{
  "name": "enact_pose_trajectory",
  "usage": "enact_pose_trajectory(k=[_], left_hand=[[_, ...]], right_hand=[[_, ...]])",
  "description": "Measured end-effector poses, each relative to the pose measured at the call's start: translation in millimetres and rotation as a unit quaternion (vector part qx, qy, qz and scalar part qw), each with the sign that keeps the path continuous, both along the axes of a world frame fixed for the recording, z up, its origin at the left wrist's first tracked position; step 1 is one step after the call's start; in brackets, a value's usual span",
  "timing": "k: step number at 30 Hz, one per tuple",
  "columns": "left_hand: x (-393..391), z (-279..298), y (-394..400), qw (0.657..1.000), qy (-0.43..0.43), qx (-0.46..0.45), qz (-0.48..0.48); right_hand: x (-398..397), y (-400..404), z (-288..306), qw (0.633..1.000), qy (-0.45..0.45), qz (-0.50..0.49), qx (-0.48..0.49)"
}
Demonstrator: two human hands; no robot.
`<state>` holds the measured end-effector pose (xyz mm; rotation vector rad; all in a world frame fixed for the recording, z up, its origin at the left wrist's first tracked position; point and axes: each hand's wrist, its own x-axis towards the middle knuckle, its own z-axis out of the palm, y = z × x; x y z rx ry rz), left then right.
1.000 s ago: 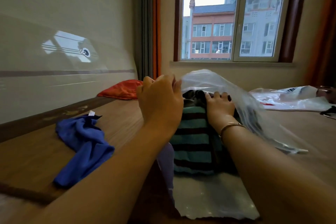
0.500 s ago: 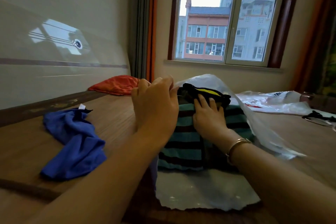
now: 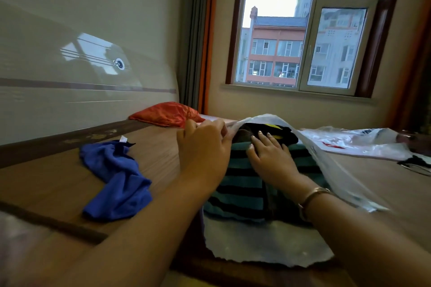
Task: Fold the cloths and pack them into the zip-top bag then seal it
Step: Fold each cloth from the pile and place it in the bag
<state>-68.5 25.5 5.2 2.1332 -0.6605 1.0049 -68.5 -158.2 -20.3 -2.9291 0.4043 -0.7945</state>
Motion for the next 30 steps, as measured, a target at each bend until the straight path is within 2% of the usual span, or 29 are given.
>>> enact_pose_trajectory(k=[6,10,14,19,23,25,30], left_hand=[[-25,-35,53,0.988,0.140,0.071,-0.013],[-20,-86,121,0.959,0.201,0.187,0.070],[-3,-130,184,0.927,0.294,0.220,0.079],[2,-148,207,0.903,0.377,0.204,0.033],[10,-149,211,0.902,0.386,0.193,0.032],[12,-146,213,0.903,0.384,0.187,0.051],[11,-144,216,0.904,0.382,0.174,0.083]], right_hand=[[-72,62,-13,0.991,-0.060,0.093,-0.080],[-102,123,-25,0.976,-0.110,0.164,-0.092],[-104,182,-58,0.970,-0.041,0.239,0.008],[-68,219,-94,0.958,0.069,0.246,0.130],[-30,219,-99,0.931,0.080,0.255,0.247],[-10,216,-107,0.930,0.098,0.248,0.254],[28,215,-121,0.948,0.138,0.226,0.177]])
